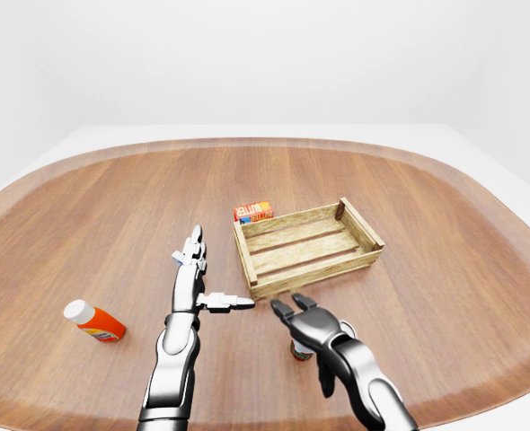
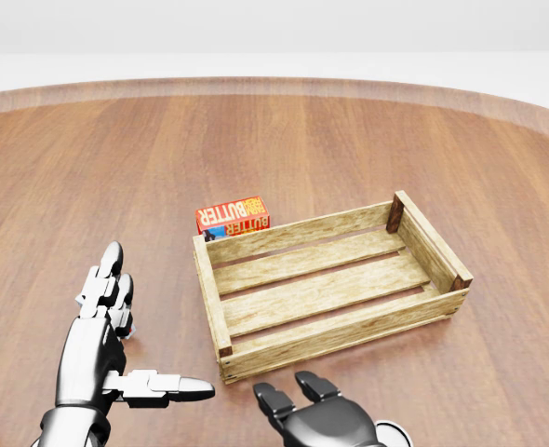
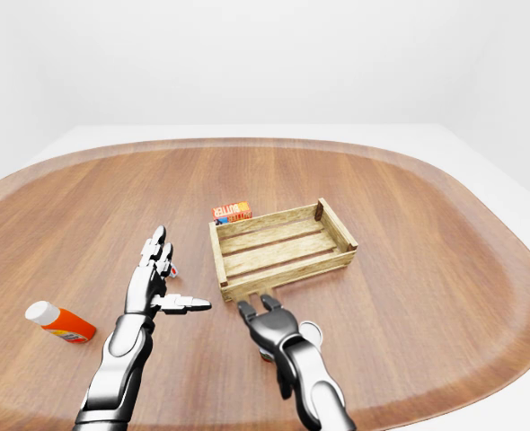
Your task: Pick up the tomato sauce, and put it in the wooden tray.
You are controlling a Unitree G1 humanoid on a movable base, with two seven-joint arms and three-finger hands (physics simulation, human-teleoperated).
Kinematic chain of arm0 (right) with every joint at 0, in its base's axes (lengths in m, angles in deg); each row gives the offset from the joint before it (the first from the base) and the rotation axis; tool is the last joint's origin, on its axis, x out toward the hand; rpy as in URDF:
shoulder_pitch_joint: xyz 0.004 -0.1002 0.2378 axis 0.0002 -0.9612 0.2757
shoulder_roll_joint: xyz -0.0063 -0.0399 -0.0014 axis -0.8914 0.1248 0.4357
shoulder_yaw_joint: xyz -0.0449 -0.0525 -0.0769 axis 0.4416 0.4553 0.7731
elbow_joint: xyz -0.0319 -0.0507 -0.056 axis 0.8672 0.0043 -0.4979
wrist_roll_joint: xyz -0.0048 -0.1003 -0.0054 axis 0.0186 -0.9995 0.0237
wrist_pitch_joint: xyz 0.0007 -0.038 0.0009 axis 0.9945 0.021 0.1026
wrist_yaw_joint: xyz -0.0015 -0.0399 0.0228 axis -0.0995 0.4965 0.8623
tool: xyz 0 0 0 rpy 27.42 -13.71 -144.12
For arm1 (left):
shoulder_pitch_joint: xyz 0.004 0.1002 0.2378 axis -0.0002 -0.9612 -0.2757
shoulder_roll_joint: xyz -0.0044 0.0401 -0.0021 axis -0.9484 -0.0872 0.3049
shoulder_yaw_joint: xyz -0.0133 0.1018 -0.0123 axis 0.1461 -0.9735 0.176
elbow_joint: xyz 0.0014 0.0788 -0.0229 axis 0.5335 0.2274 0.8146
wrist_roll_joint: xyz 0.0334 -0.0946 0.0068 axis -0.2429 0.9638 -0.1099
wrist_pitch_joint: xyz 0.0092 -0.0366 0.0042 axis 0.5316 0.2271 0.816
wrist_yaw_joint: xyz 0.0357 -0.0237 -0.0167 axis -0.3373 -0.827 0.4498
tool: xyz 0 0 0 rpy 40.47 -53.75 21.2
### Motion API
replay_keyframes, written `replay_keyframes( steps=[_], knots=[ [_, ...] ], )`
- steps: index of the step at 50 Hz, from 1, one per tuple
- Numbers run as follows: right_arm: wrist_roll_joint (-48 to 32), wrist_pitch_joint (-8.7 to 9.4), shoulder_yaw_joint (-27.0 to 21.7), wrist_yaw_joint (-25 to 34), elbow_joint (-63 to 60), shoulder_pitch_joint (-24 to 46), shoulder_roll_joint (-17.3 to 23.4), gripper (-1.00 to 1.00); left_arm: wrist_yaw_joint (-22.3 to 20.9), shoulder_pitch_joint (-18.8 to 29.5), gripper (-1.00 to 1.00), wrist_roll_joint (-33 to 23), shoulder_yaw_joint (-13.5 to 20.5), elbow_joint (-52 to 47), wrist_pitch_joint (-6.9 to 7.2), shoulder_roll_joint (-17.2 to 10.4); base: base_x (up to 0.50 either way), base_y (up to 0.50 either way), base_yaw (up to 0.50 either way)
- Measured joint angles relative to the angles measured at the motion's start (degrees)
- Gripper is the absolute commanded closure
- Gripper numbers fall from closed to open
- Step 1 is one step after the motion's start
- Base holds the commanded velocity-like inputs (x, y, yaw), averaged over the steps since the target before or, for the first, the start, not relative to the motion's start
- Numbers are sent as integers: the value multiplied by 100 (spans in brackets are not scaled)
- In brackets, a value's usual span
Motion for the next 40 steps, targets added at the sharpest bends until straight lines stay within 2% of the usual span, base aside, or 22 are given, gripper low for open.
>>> replay_keyframes(
  steps=[12, 20, 40],
  knots=[
    [332, 0, -17, 204, 53, -12, -9, -100, -2, 1, -100, 2, 0, 1, 3, 0, 0, 0, 0],
    [697, 0, -222, 158, 650, 293, 11, -100, -1, 2, -100, 3, 0, 4, 2, 0, 0, 0, 0],
    [1283, 0, -482, 816, 799, 396, 56, -100, 0, 5, -100, -1, 0, 10, 0, -1, 0, 0, 0]
  ],
)
